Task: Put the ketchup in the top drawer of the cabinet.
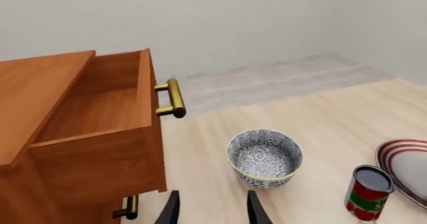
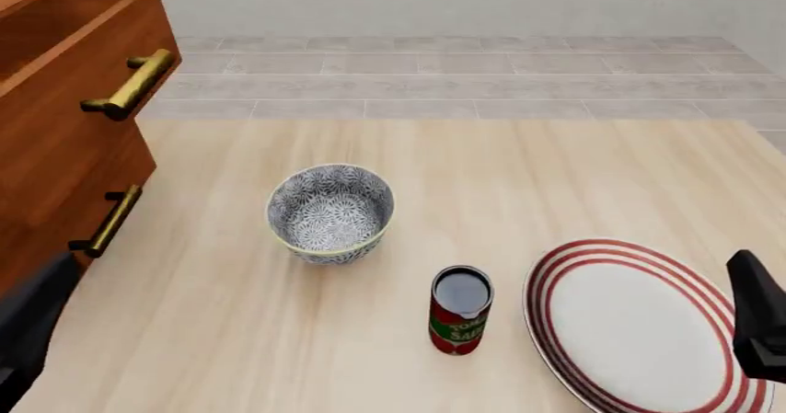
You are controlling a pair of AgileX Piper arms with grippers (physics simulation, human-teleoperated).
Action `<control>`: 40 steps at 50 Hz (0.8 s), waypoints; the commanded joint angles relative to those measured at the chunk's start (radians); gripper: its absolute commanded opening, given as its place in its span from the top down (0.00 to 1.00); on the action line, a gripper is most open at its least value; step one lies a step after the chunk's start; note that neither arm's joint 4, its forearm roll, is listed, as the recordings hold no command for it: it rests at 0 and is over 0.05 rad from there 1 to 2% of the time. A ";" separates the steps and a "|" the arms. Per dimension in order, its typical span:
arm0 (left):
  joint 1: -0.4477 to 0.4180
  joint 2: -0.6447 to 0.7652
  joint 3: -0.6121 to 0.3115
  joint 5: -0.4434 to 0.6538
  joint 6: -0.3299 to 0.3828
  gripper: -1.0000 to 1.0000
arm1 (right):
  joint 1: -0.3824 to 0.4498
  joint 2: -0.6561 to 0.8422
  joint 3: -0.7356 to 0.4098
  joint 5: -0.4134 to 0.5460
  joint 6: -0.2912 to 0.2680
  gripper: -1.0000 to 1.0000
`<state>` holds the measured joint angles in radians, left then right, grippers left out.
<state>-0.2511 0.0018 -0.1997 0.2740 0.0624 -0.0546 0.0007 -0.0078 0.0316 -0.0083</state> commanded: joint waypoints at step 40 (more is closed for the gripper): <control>-0.641 1.134 -0.434 -0.324 0.081 0.00 | 0.011 0.000 0.007 0.001 -0.005 0.00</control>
<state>-0.8385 0.8957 -0.4847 -0.0467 0.1290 -0.0362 0.0004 -0.0012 0.0314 0.0011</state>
